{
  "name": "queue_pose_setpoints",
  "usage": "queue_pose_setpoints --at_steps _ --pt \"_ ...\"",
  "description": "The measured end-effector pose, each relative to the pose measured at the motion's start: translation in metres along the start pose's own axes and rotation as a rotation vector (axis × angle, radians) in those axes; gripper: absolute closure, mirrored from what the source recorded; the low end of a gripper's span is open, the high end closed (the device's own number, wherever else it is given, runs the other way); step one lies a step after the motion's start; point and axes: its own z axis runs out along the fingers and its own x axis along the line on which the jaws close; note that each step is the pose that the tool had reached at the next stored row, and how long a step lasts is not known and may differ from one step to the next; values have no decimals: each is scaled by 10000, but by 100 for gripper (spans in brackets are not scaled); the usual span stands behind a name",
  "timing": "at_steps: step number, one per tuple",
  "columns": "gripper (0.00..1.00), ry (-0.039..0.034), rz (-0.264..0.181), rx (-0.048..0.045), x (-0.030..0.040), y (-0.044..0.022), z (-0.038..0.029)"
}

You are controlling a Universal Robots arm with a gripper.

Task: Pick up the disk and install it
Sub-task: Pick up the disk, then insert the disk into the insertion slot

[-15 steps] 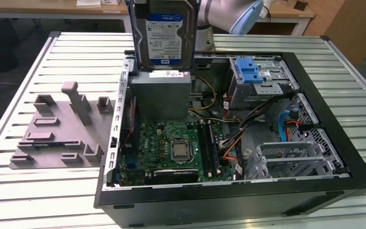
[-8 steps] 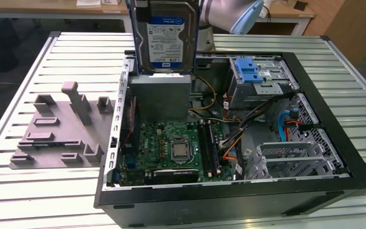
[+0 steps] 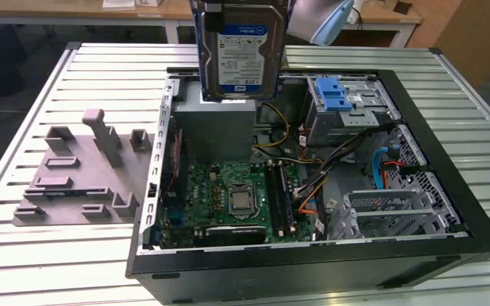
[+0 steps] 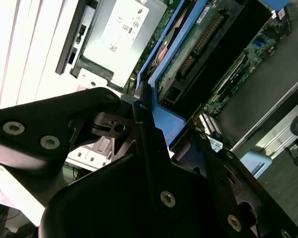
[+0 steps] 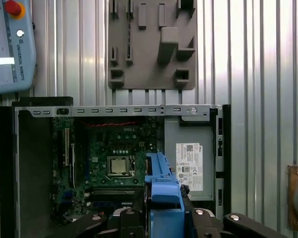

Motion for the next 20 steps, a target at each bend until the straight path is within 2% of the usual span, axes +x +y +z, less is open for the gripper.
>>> queue_pose_setpoints --at_steps 6,11,20 --pt "64 -1 0 -1 123 -61 14" --pt "64 -1 0 -22 155 -190 20" --pt "64 -2 1 -26 156 -200 22"
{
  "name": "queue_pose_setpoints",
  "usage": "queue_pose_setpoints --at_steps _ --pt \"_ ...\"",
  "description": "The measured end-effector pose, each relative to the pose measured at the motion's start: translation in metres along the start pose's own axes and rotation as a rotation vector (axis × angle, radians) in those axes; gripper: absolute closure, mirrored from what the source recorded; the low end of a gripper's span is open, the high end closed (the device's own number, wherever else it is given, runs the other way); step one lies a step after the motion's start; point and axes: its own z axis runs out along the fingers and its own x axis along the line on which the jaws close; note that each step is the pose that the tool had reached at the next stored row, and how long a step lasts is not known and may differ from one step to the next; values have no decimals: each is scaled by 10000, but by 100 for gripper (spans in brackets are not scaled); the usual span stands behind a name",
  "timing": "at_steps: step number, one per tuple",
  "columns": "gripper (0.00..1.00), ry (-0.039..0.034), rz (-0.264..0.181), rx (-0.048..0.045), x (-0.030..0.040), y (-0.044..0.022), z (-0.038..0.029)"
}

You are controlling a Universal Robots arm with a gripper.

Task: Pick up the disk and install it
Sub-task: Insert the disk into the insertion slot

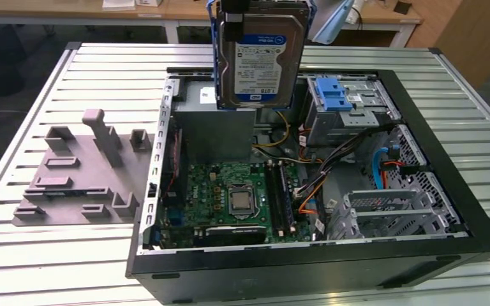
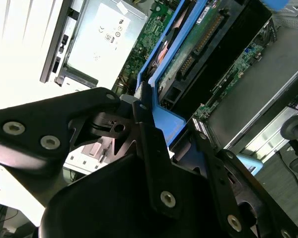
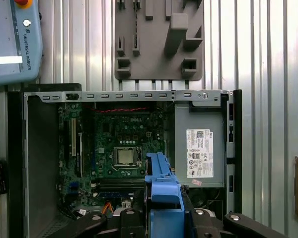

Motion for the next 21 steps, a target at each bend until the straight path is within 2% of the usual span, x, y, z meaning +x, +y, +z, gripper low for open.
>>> queue_pose_setpoints --at_steps 7,9,11,15,16,21 --pt "64 0 0 -1 1 0 0" --pt "64 1 -2 -1 20 -2 -1" --pt "64 1 -1 -1 65 -2 0" --pt "64 -1 0 -5 223 -8 5" --pt "64 -1 0 -10 245 -17 6" --pt "64 -8 -1 -66 282 -149 11"
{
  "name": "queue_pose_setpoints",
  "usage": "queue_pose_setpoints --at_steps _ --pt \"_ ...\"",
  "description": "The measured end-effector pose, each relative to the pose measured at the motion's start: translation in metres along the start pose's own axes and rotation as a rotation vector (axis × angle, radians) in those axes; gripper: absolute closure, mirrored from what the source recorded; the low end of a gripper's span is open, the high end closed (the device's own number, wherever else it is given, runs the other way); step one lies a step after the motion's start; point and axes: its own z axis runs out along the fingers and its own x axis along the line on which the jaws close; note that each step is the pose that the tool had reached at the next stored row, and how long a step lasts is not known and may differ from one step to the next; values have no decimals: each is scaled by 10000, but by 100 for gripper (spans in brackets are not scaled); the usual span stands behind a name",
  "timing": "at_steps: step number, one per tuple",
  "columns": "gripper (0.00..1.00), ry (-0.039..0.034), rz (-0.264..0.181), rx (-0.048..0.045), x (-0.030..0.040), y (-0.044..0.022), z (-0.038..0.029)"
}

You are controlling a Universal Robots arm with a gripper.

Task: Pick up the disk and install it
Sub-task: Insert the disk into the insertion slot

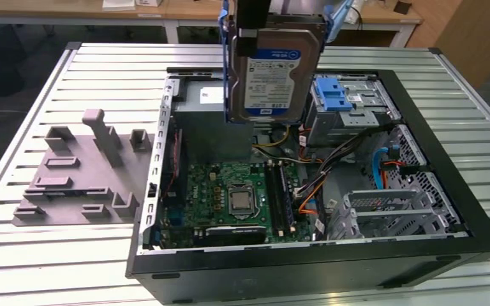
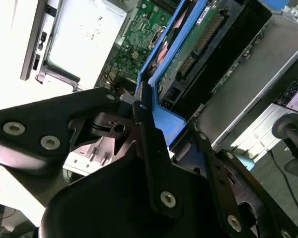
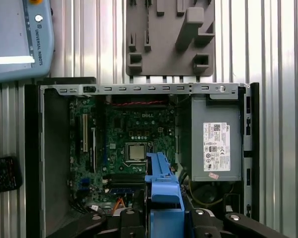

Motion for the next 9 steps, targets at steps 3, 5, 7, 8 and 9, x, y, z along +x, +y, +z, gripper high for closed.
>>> queue_pose_setpoints --at_steps 3,5,7,8,9 --pt "64 -10 1 -4 76 -20 6" --pt "64 -16 1 -3 139 -24 11" --pt "64 -17 0 -4 202 -30 14" --pt "64 -19 1 -4 231 -35 16" --pt "64 -22 0 -5 251 -45 18"
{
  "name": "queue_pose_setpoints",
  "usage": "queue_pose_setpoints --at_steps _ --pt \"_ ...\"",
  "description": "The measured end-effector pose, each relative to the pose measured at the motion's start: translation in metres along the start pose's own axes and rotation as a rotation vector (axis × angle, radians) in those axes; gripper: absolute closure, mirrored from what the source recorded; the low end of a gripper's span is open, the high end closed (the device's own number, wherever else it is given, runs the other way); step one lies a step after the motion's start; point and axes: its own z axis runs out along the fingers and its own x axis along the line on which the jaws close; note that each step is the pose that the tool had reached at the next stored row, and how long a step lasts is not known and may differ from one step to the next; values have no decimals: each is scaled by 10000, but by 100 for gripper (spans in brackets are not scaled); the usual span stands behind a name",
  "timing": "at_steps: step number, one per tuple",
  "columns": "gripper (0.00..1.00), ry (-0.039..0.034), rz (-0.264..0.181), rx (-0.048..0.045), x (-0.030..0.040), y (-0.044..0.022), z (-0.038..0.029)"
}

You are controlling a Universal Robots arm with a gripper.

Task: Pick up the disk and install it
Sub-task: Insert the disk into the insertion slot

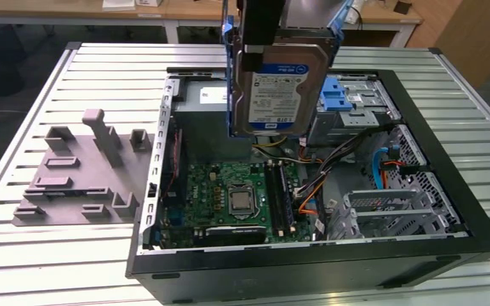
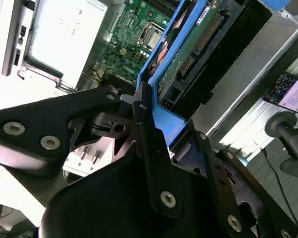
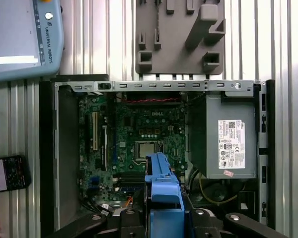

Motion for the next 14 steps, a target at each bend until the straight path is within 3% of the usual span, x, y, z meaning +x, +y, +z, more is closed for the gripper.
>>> queue_pose_setpoints --at_steps 8,14 --pt "64 -30 0 -39 98 -151 7" --pt "64 -37 0 -42 273 -178 17"
